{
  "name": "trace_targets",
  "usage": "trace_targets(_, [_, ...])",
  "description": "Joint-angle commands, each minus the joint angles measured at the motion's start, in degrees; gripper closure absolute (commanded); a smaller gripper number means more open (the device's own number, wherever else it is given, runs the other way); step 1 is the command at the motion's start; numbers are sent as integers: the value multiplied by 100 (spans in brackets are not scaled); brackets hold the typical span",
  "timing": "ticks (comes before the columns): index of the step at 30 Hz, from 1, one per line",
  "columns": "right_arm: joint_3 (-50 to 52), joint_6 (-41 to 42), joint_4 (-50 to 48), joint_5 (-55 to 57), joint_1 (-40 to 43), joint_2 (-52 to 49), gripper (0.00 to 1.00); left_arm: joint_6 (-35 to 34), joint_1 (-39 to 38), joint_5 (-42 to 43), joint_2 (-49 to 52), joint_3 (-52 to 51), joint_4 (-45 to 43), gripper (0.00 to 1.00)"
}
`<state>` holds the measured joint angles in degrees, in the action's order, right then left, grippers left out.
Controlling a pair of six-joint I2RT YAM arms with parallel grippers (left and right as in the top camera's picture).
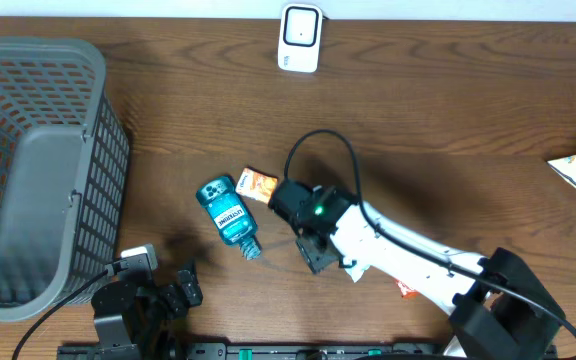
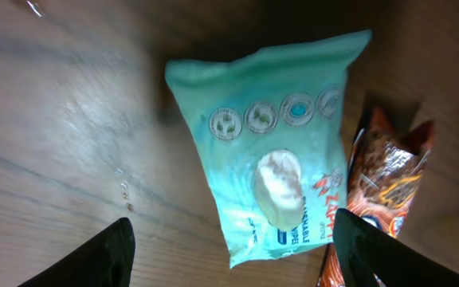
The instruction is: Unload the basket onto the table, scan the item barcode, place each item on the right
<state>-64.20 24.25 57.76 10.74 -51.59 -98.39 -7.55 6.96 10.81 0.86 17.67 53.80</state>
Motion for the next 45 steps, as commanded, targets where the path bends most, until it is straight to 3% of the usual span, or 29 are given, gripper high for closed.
trace_targets(1, [385, -28, -284, 544, -179, -20, 27, -24, 4, 15, -20, -44, 190, 2])
trace_targets(13, [1320, -9, -1123, 1427, -293, -20, 41, -24, 4, 15, -20, -44, 190, 2])
trace_targets(17, [1429, -7, -1287, 1419, -293, -22, 62, -24, 4, 15, -20, -44, 190, 2])
trace_targets(22, [1429, -76, -1309, 1268, -284, -22, 79, -24, 4, 15, -20, -44, 190, 2])
trace_targets(23, [1429, -153, -1344, 1056, -280, -22, 87, -24, 4, 13, -20, -44, 190, 2])
trace_targets(26, [1410, -542, -1587, 11, -236, -20, 99, -24, 4, 15, -20, -44, 190, 2])
trace_targets(30, [1132, -973, -1615, -1257, 24, -11, 99, -24, 4, 13, -20, -44, 190, 2])
trace_targets(34, [791, -2824, -1593, -4719, 739, -9, 99, -24, 4, 15, -20, -44, 190, 2])
trace_targets(39, [813, -4651, -1491, -7672, 1486, -9, 99, -24, 4, 15, -20, -44, 190, 2])
trace_targets(45, [813, -5965, -1495, -9228, 1797, -9, 99, -24, 4, 15, -20, -44, 190, 2])
